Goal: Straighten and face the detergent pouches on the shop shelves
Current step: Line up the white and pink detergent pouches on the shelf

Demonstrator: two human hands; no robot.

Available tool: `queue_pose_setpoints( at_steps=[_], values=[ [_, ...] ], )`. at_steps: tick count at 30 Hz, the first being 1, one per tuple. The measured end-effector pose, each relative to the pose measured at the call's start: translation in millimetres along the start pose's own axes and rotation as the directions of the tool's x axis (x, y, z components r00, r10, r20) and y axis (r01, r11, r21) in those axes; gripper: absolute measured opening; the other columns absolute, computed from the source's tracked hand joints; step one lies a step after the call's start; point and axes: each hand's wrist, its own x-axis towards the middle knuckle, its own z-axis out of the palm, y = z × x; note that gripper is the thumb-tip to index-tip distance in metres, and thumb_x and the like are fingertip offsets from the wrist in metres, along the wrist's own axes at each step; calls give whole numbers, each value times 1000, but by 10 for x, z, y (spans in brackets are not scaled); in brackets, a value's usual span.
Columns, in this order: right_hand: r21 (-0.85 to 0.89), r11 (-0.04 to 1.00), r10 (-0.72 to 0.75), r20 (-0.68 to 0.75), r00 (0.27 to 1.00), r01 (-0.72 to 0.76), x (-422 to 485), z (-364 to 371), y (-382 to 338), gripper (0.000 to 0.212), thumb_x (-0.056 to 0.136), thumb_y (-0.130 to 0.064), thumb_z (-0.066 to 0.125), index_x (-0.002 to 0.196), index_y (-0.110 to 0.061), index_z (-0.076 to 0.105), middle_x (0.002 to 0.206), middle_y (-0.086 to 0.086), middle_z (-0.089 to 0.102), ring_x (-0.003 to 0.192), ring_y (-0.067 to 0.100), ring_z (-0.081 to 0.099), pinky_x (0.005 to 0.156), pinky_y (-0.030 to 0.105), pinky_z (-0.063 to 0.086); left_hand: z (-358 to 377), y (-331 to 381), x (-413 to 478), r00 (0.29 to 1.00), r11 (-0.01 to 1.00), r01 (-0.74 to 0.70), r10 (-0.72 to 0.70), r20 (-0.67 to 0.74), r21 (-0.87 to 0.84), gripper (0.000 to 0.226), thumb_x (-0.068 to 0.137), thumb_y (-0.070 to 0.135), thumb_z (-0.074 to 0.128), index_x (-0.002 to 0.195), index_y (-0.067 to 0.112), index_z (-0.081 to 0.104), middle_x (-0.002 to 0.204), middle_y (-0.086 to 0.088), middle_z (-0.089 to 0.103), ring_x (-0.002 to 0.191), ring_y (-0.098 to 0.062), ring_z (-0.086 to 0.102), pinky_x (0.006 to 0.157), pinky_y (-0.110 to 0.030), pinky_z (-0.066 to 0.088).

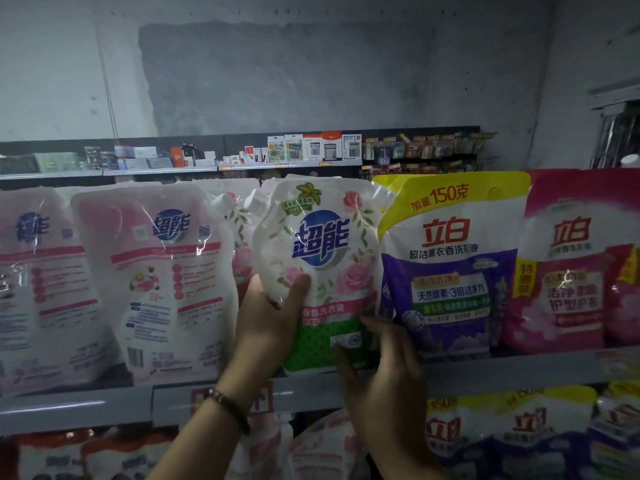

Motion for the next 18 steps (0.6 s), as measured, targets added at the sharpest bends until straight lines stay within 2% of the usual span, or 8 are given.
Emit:
queue_pose_setpoints(
  at_steps=[2, 4, 6, 10, 14, 18],
  values=[
    [-2, 1000, -4, 13, 1000, 4, 12, -12, -5, 52, 86, -49, 78, 131, -30, 60, 126, -12, 60, 110, 8, 64, 83, 26, 59, 25, -56, -104, 998, 999, 30, -30, -61, -15, 76, 72, 62, 79, 126, 20, 47, 106, 6, 74, 84, -2, 76, 70, -29, 66],
    [-11, 1000, -7, 23, 1000, 7, 24, -15, -12, 54, 86, -48, 78, 133, -30, 59, 128, -12, 58, 112, 10, 65, 84, 29, 61, 63, -119, -211, 1000, 998, 6, -7, -29, -57, 81, 75, 35, 92, 132, 19, 35, 115, 7, 67, 95, 3, 73, 71, -23, 63],
    [-22, 1000, -10, 23, 1000, 11, 30, -2, -10, 55, 85, -43, 81, 133, -28, 60, 129, -10, 58, 113, 13, 66, 84, 33, 62, 82, -190, -252, 1000, 998, -7, 8, 18, -60, 91, 71, 21, 97, 135, 19, 31, 119, 9, 65, 101, 5, 71, 74, -20, 62],
    [-36, 999, -12, 19, 1000, 12, 25, 4, -11, 58, 83, -40, 85, 135, -28, 61, 130, -9, 58, 115, 16, 66, 86, 33, 62, 49, -219, -205, 999, 999, -6, 8, 46, -44, 88, 65, 17, 101, 127, 26, 39, 114, 10, 72, 101, -1, 74, 80, -31, 65],
    [-27, 1000, -3, 19, 1000, 3, 21, -11, -15, 59, 82, -40, 87, 134, -25, 63, 130, -8, 59, 115, 16, 66, 87, 33, 61, -1, -181, -207, 996, 998, -28, 33, 80, -56, 78, 68, 8, 98, 121, 23, 44, 107, 19, 74, 99, -2, 75, 77, -24, 63],
    [-21, 1000, 3, 27, 1000, -2, 38, -52, -41, 52, 85, -44, 81, 132, -26, 67, 128, -8, 59, 117, 18, 65, 89, 43, 62, -27, -134, -254, 999, 999, -14, 15, 45, -34, 74, 67, 18, 101, 121, 26, 50, 109, 12, 74, 99, 1, 74, 78, -22, 62]
  ],
)
